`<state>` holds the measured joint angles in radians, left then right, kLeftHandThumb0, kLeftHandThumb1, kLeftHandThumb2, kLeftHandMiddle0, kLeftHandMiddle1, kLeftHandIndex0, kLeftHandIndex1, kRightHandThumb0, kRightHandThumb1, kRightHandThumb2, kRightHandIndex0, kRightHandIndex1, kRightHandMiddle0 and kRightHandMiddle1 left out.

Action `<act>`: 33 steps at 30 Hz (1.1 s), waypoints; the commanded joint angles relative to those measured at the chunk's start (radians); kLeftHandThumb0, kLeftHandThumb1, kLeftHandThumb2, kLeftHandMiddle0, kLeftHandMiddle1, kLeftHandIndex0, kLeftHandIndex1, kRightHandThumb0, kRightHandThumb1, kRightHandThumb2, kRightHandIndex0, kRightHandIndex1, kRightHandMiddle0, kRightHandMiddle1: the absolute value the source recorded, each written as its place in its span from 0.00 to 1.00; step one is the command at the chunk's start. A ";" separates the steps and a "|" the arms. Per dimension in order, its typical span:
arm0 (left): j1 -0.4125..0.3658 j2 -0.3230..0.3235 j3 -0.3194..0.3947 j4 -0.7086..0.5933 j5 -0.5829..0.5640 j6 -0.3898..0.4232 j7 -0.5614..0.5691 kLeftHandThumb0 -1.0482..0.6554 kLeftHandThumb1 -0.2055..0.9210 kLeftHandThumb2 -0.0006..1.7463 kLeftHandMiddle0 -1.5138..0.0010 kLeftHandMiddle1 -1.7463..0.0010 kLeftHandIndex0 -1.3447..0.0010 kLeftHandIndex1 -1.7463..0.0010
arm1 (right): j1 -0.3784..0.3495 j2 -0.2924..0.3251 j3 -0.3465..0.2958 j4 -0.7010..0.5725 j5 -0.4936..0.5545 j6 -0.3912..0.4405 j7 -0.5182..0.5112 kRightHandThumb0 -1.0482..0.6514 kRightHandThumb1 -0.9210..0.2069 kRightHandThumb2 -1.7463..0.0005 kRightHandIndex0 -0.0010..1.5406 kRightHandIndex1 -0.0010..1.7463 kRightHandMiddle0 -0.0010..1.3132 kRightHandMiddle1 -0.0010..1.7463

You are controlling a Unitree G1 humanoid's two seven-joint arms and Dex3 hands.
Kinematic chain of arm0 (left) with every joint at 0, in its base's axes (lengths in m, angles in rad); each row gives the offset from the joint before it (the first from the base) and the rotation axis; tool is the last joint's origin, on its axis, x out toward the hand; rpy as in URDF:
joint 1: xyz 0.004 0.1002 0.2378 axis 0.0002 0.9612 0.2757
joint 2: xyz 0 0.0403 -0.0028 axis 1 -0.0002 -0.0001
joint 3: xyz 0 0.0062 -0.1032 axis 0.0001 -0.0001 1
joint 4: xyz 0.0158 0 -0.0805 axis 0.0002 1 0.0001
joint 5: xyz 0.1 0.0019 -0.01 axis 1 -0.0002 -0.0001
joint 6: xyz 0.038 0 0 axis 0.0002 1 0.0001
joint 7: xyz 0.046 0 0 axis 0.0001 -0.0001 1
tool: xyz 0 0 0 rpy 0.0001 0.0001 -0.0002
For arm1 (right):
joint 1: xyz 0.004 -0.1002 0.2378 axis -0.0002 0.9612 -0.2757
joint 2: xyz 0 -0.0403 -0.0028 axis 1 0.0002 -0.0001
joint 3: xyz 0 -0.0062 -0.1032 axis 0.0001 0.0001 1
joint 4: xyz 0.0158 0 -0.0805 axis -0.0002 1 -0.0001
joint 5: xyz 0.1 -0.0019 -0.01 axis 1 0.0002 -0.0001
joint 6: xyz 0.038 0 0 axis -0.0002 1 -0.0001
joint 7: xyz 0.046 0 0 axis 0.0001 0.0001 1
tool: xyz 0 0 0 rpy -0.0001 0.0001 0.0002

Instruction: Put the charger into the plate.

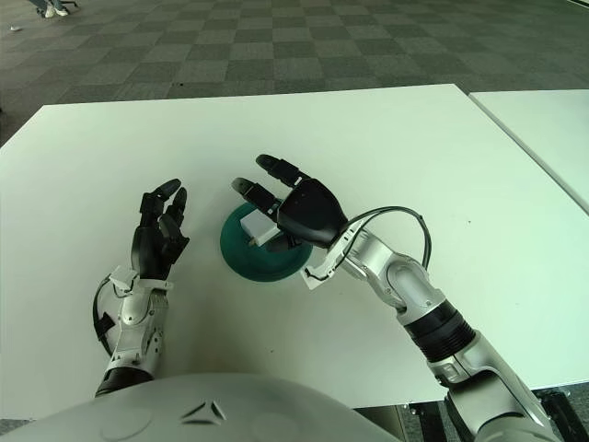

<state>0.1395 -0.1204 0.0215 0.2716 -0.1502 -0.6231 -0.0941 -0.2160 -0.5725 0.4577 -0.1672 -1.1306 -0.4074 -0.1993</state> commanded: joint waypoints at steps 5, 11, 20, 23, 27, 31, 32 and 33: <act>0.110 -0.077 -0.019 0.049 -0.028 -0.003 0.013 0.10 1.00 0.51 0.79 0.99 0.96 0.37 | -0.021 0.032 -0.072 0.138 0.147 -0.059 -0.107 0.02 0.00 0.45 0.02 0.00 0.00 0.08; 0.122 -0.073 -0.027 0.032 -0.019 0.007 0.024 0.12 1.00 0.52 0.80 1.00 1.00 0.41 | -0.090 0.152 -0.197 0.410 0.543 -0.181 -0.140 0.05 0.00 0.48 0.04 0.01 0.00 0.11; 0.133 -0.065 -0.025 0.029 -0.006 0.010 0.035 0.12 1.00 0.54 0.79 1.00 1.00 0.44 | 0.003 0.267 -0.324 0.593 1.002 -0.280 -0.001 0.09 0.00 0.44 0.09 0.02 0.00 0.14; 0.137 -0.063 -0.024 0.027 -0.004 0.007 0.035 0.12 1.00 0.54 0.80 1.00 1.00 0.45 | 0.021 0.301 -0.347 0.606 1.088 -0.270 0.040 0.09 0.00 0.43 0.09 0.02 0.00 0.16; 0.141 -0.053 -0.024 0.030 0.020 -0.011 0.042 0.12 1.00 0.54 0.82 1.00 1.00 0.49 | 0.091 0.384 -0.383 0.597 1.146 -0.250 0.004 0.09 0.00 0.45 0.08 0.01 0.00 0.21; 0.145 -0.043 -0.029 0.027 0.035 -0.012 0.049 0.12 1.00 0.54 0.85 1.00 1.00 0.53 | 0.138 0.429 -0.411 0.610 1.196 -0.262 0.026 0.08 0.00 0.49 0.07 0.00 0.00 0.27; 0.146 -0.040 -0.031 0.025 0.040 -0.010 0.051 0.12 1.00 0.54 0.85 1.00 1.00 0.54 | 0.144 0.433 -0.422 0.618 1.207 -0.262 0.038 0.08 0.00 0.49 0.07 0.00 0.00 0.29; 0.146 -0.037 -0.032 0.024 0.043 -0.009 0.054 0.12 1.00 0.54 0.86 1.00 1.00 0.55 | 0.147 0.437 -0.432 0.625 1.214 -0.262 0.049 0.08 0.00 0.50 0.07 0.00 0.00 0.29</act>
<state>0.1906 -0.1174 -0.0062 0.2210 -0.1116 -0.6283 -0.0559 -0.1099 -0.1632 0.0655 0.4227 0.0294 -0.6661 -0.1811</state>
